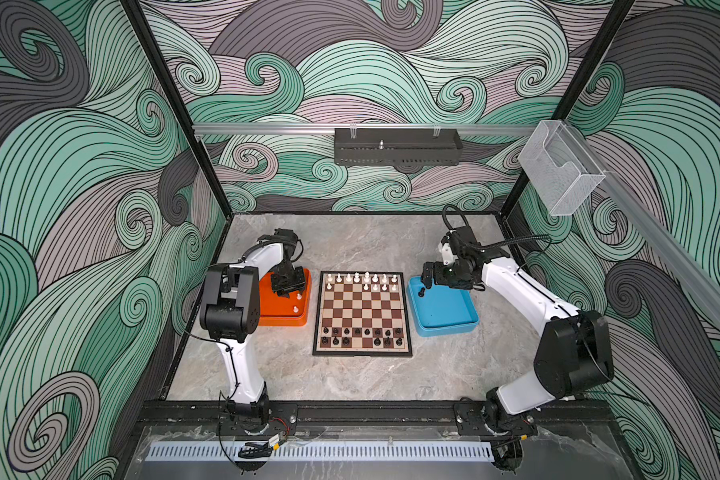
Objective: Set up the chess pieces on the board
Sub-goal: 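Close the left gripper on a white pawn in the orange tray, then lift the white pawn and carry it over the board's far rows with the left gripper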
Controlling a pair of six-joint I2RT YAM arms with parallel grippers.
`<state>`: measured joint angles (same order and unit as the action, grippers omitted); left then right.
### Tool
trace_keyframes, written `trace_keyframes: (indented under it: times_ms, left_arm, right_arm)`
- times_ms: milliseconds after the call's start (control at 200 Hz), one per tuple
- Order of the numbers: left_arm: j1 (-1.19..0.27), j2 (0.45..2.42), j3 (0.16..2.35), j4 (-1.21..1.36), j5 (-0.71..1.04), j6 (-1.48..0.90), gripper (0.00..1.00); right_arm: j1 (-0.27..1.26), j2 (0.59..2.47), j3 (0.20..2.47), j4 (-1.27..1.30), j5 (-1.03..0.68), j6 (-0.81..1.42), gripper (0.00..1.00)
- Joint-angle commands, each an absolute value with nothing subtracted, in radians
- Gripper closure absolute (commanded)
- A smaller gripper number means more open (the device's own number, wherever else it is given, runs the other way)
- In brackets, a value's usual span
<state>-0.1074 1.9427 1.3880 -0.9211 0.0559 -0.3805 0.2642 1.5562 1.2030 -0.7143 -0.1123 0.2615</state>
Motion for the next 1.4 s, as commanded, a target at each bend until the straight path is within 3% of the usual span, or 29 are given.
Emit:
trace_keyframes:
  times_ms: [0, 530, 1156, 1396]
  left_arm:
    - [-0.117, 1.954, 1.411, -0.937, 0.034, -0.389, 0.64]
    - [-0.130, 1.956, 1.412, -0.945, 0.019, -0.387, 0.83]
    - [-0.137, 1.971, 1.417, -0.946, 0.013, -0.379, 0.83]
    - [-0.136, 1.958, 1.434, -0.972, -0.011, -0.372, 0.89]
  right_arm:
    - [0.258, 1.572, 1.190, -0.713, -0.117, 0.248, 0.00]
    - [0.257, 1.569, 1.185, -0.710, -0.119, 0.248, 0.00]
    - [0.253, 1.572, 1.177, -0.708, -0.122, 0.249, 0.00]
    - [0.252, 1.569, 1.178, -0.708, -0.121, 0.249, 0.01]
